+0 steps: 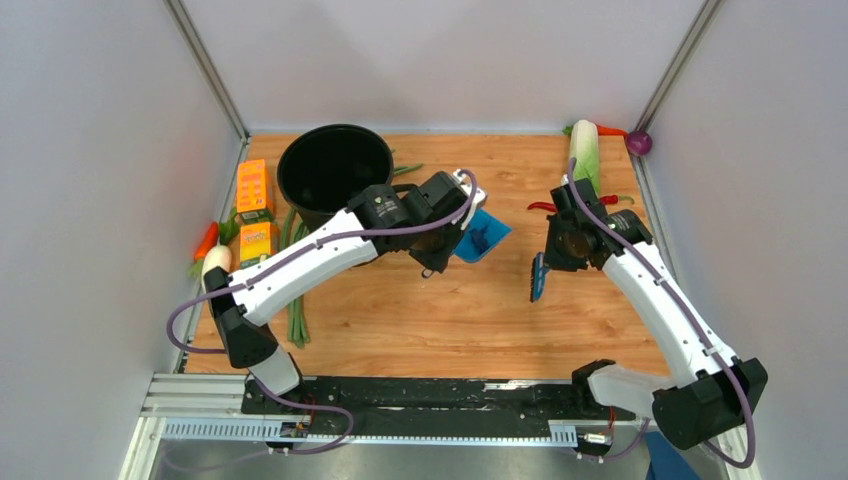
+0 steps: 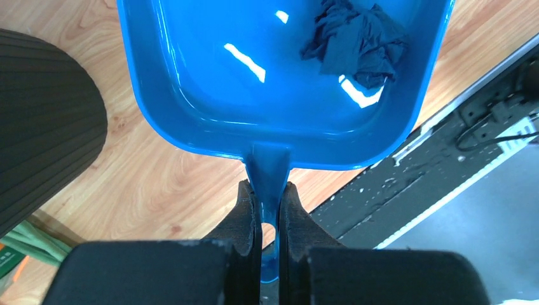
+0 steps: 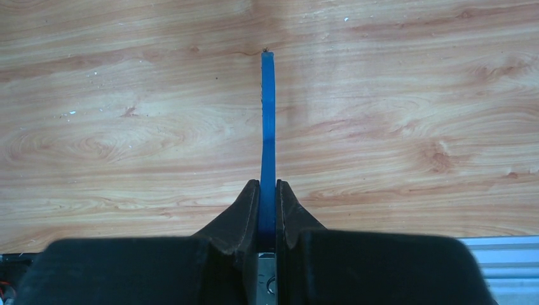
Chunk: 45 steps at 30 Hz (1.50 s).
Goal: Sweep away the paper scraps from the table
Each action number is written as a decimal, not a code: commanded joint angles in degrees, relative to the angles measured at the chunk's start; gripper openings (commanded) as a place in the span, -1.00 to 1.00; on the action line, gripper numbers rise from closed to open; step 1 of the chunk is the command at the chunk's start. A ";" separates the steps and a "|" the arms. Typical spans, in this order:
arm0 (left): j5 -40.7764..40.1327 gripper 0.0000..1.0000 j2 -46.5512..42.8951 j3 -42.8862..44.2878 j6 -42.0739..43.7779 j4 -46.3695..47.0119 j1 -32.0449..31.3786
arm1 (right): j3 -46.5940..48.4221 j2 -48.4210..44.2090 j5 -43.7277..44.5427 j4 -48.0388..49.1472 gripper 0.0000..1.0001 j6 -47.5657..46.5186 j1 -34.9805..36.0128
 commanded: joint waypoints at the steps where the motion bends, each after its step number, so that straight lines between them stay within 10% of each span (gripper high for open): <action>1: 4.20 -1.00 -2.02 5.43 -3.44 -2.83 3.01 | -0.53 -3.25 -0.43 -0.64 -1.00 2.34 -0.14; 13: 11.31 -1.00 -8.25 8.09 -4.51 -4.07 14.70 | -13.87 -9.41 -12.38 15.34 -1.00 2.08 -0.14; 26: 13.78 -1.00 -12.47 5.97 -6.96 -2.93 20.68 | -24.25 4.47 -16.60 17.02 -0.99 9.63 -4.54; 33: 11.76 -1.00 -15.55 3.78 -7.58 -2.58 22.17 | -23.47 5.18 -15.29 16.41 0.56 8.67 -4.45; 45: 14.92 -0.99 -16.08 3.25 -9.33 0.06 27.89 | -16.26 5.45 -12.38 11.93 0.87 6.83 -4.54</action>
